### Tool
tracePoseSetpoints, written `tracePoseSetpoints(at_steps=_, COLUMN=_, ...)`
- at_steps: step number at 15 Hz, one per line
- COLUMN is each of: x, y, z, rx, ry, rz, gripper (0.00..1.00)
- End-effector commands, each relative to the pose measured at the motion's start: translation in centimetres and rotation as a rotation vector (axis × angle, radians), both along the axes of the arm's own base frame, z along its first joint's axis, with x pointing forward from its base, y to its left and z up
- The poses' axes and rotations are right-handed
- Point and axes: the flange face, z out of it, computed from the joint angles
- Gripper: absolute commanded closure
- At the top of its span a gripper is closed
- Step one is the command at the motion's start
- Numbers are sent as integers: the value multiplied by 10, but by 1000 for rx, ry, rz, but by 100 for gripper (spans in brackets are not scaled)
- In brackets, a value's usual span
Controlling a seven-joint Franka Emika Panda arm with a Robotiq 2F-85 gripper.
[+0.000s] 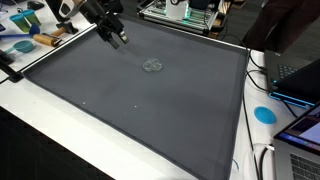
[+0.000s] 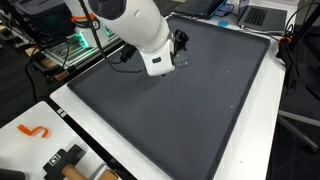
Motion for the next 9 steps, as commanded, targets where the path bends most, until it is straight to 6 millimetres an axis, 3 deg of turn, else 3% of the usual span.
tracePoseSetpoints(at_steps=1, x=-21, y=5, z=1, rx=-14, ry=-39, rz=31, gripper=0)
tracePoseSetpoints(at_steps=9, x=-37, y=19, z=1, rx=-47, ry=-86, rz=69, gripper=0)
